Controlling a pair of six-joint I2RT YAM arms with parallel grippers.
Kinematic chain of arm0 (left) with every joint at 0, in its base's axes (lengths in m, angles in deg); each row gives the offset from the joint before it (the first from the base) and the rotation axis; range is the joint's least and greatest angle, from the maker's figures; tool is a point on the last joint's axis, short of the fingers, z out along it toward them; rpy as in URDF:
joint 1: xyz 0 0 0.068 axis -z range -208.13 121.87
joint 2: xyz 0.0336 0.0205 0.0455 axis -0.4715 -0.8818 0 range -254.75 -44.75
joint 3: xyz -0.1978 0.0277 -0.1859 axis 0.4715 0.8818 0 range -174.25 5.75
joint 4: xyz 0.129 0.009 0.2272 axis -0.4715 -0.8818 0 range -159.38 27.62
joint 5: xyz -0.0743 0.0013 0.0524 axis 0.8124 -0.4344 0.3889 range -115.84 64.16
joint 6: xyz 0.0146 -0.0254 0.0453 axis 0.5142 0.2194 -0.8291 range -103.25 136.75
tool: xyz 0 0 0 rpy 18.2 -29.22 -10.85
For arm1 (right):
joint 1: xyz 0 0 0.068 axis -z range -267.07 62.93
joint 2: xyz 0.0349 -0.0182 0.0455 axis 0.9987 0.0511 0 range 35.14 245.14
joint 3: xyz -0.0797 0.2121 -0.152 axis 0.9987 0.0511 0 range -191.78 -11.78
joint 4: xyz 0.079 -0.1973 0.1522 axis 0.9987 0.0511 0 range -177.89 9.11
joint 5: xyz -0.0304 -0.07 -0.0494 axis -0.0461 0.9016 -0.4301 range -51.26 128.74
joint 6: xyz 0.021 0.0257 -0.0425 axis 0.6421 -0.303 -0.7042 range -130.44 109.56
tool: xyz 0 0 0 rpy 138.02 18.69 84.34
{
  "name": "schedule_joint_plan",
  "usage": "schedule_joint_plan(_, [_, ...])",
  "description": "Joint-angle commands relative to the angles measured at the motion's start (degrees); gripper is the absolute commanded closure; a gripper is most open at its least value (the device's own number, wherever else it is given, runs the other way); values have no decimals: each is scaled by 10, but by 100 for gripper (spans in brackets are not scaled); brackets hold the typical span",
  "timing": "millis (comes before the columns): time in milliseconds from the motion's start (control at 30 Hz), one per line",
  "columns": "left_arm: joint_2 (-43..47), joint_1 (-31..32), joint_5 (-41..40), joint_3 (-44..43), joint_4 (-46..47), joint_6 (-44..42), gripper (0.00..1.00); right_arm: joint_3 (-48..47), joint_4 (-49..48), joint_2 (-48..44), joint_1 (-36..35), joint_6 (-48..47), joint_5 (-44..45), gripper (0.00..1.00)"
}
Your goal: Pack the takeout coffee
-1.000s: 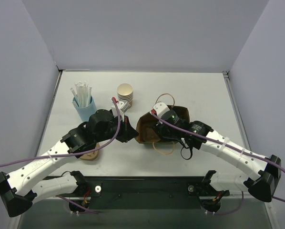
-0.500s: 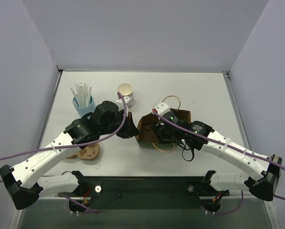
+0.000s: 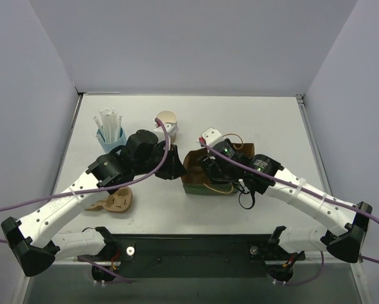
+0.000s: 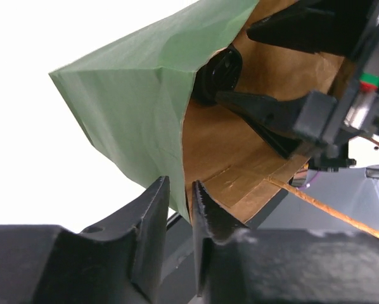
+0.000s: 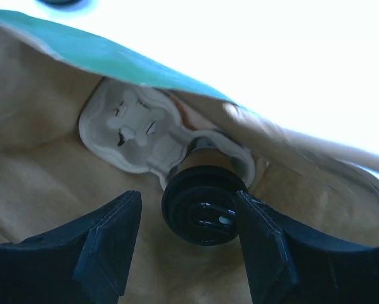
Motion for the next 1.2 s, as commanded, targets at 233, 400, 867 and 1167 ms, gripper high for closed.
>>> schedule_joint_plan(233, [-6, -47, -18, -58, 20, -14, 57, -110, 22, 29, 18, -22, 41, 38])
schedule_joint_plan(400, [-2, -68, -20, -61, 21, -21, 54, -140, 26, 39, 31, -26, 53, 38])
schedule_joint_plan(867, [16, -81, -64, -96, 6, -66, 33, -201, 36, 38, 54, -18, 77, 38])
schedule_joint_plan(1167, [20, -84, -67, -98, 5, -72, 17, -208, 52, 22, 55, -4, 79, 38])
